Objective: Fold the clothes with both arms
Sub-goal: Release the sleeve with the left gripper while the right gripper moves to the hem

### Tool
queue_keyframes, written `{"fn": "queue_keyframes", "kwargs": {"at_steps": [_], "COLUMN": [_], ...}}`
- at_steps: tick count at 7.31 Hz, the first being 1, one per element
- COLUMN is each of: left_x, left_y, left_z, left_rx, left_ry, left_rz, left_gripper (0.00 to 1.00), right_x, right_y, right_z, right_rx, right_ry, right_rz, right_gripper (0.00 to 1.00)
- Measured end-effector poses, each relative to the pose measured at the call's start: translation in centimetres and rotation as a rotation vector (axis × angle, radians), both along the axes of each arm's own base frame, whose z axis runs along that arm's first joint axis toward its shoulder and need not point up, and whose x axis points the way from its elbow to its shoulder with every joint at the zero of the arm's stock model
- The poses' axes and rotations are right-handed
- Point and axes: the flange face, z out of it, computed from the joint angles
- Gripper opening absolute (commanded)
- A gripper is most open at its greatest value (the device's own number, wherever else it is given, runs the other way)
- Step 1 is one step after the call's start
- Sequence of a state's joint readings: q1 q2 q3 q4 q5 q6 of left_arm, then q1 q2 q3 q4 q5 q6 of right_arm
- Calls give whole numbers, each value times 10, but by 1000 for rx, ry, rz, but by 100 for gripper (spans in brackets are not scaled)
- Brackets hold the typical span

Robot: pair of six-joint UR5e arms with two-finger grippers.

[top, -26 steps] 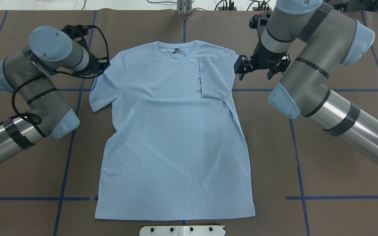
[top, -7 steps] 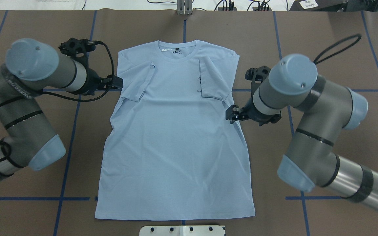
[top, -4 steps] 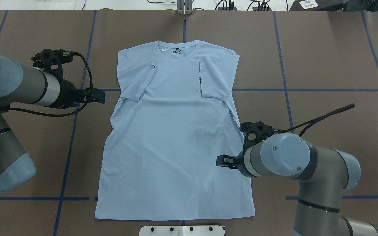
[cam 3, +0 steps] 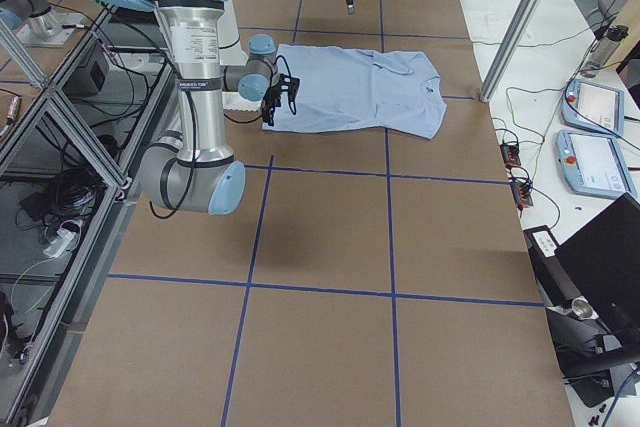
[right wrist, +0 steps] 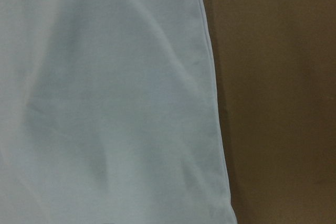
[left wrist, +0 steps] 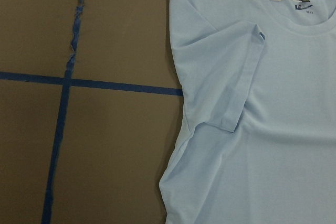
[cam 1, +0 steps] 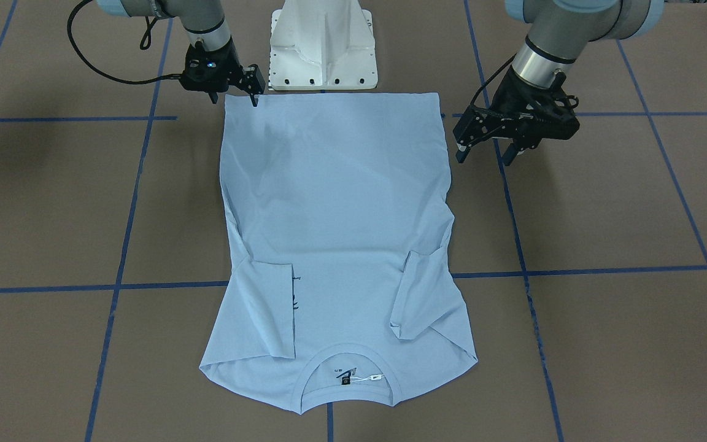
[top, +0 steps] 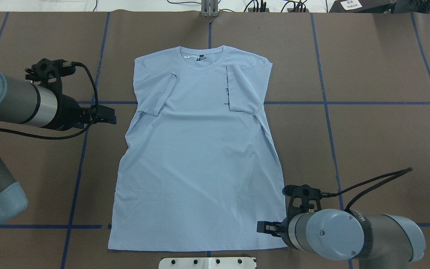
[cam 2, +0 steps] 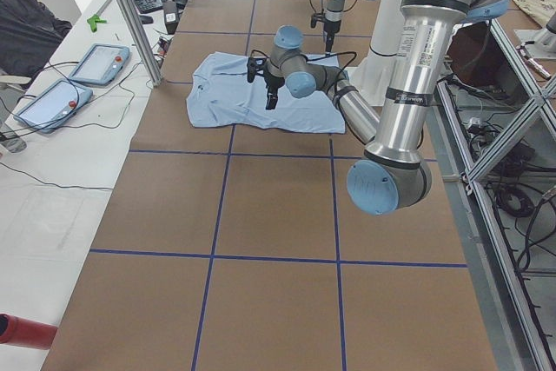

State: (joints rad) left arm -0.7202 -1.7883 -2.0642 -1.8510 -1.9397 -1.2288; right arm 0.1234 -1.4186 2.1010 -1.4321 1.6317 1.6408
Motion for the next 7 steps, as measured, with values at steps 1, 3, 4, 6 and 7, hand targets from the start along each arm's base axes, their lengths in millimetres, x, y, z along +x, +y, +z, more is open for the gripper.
{"fn": "queue_keyframes", "kwargs": {"at_steps": [1,3,4,6,7], "left_x": [-1,-2,-2,-3,-3], "left_y": [4,7,8,8,8], "left_z": [-3,-8,-9,-7,-6], "left_rx": [-11,-18,-20,-23,-24], "left_ry": [15,30,33,32,30], "left_rz": [16,25,26,25,25], "left_gripper": [100,100,100,100,100], "right_x": [-1,-9,-12,-12,-11], "right_y": [7,15,15,15,16], "right_z": [7,24,29,27,26], "right_rx": [3,2,2,2,1], "right_ry": [14,50,61,58,55], "right_rz": [-7,-19,-20,-21,-21], "right_gripper": [100,99,84,65,46]}}
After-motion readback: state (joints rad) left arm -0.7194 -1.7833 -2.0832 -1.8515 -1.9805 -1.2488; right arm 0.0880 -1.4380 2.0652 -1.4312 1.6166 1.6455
